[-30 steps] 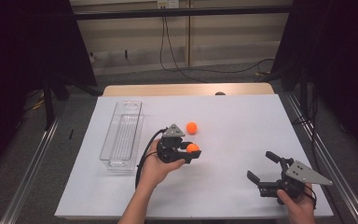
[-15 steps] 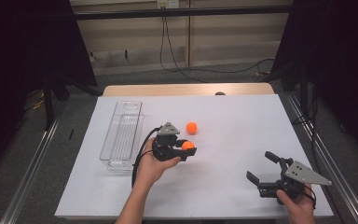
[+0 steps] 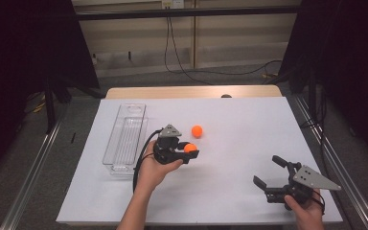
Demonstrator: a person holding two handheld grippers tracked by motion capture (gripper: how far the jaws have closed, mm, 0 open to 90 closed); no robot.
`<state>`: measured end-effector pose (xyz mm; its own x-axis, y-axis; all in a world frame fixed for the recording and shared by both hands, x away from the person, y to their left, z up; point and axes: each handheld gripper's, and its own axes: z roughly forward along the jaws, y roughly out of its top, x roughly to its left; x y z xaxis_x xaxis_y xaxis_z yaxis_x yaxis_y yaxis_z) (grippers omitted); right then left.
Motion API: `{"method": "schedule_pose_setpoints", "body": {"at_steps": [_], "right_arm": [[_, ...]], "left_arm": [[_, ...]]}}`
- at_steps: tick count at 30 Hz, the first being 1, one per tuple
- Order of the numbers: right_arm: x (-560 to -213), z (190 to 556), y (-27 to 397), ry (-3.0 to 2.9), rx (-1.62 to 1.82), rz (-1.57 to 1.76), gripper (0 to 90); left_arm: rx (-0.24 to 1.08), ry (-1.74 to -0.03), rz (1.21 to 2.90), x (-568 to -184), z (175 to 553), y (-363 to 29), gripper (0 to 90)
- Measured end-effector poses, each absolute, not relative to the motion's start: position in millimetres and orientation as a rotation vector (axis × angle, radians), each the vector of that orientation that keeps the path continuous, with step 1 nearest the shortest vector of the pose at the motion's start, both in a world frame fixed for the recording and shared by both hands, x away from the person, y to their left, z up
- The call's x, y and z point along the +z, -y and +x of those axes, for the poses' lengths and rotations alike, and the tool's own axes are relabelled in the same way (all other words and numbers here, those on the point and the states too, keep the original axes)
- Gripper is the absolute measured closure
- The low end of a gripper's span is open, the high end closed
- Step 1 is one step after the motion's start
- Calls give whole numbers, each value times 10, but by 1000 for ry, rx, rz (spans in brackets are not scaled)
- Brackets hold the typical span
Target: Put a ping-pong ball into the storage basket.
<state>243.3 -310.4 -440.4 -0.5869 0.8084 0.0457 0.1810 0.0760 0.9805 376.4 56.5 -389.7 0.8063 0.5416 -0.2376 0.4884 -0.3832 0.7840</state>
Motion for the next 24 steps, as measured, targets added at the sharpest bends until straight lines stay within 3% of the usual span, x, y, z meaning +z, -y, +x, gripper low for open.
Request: {"method": "schedule_pose_setpoints", "body": {"at_steps": [24], "right_arm": [[-4400,2430,3107,-1828,1549,979,18]], "left_arm": [[108,-812,2029,-3855,3805,-709,506]]}}
